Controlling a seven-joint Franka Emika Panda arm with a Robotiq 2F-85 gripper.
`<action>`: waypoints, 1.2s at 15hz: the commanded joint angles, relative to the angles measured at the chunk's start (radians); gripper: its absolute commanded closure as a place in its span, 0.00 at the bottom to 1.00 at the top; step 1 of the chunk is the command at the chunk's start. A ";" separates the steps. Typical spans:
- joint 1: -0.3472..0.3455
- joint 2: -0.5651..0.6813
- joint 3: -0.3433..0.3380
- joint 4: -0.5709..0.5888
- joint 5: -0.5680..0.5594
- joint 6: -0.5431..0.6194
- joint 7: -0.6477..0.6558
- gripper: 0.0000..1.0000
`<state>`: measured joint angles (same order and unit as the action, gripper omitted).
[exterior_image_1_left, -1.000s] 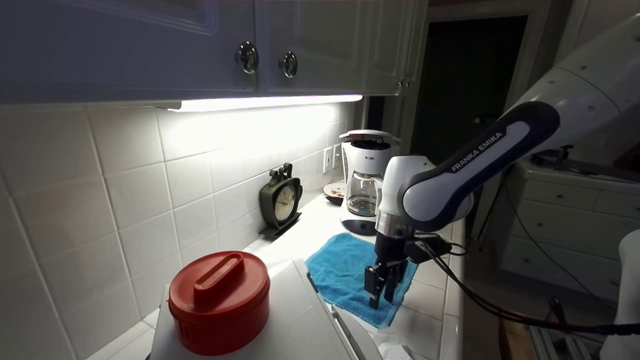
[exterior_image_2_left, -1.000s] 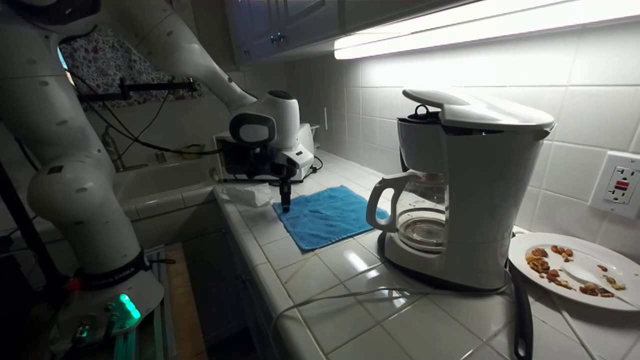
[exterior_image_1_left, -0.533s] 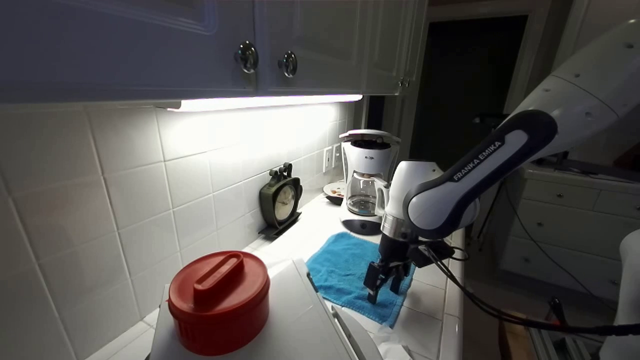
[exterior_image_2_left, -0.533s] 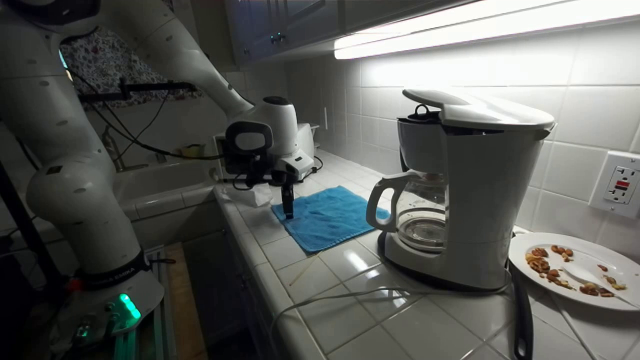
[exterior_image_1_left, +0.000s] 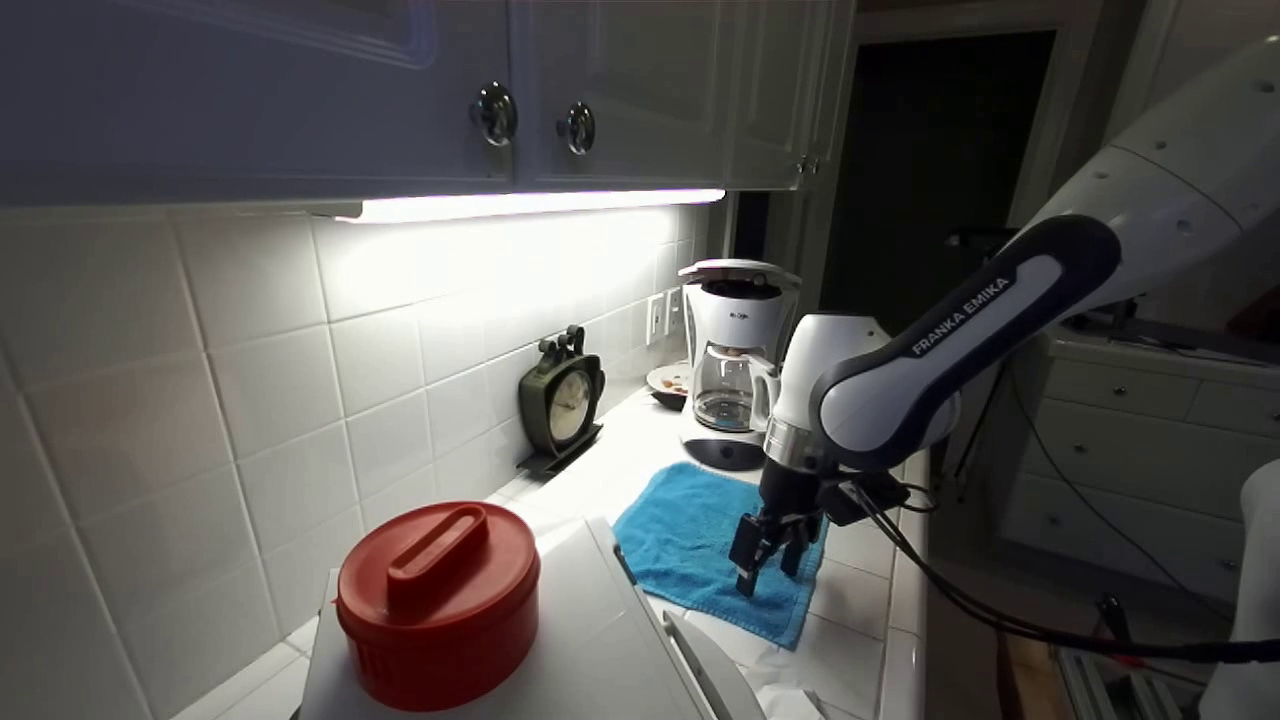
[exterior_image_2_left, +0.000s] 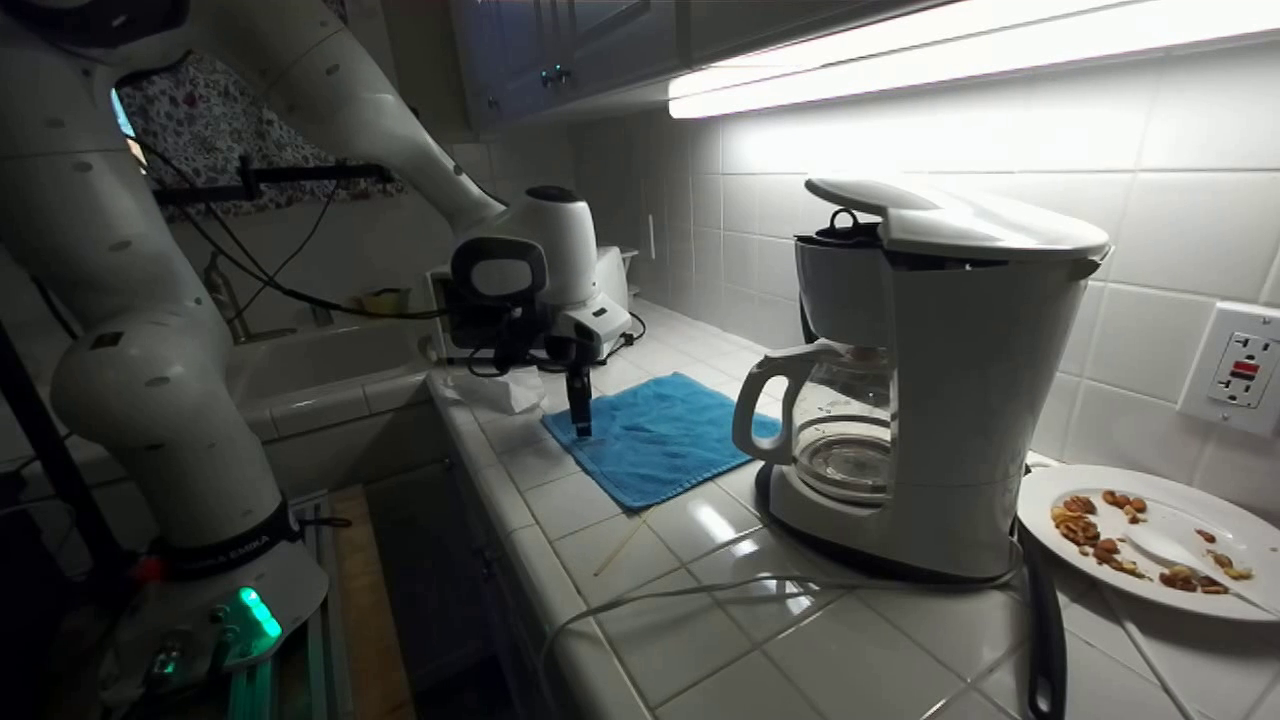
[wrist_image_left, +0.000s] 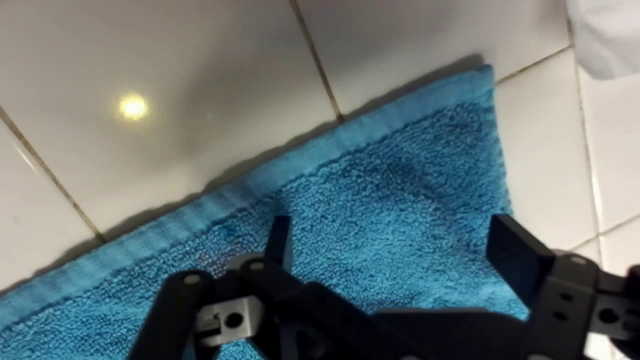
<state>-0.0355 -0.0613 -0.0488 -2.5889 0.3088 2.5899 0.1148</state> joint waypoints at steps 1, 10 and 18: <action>0.016 -0.031 0.014 0.026 0.009 -0.064 -0.002 0.00; 0.043 0.015 0.039 0.091 0.018 -0.254 0.000 0.00; 0.043 0.041 0.049 0.091 -0.001 -0.268 0.012 0.34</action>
<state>0.0060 -0.0440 -0.0050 -2.5202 0.3152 2.3401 0.1154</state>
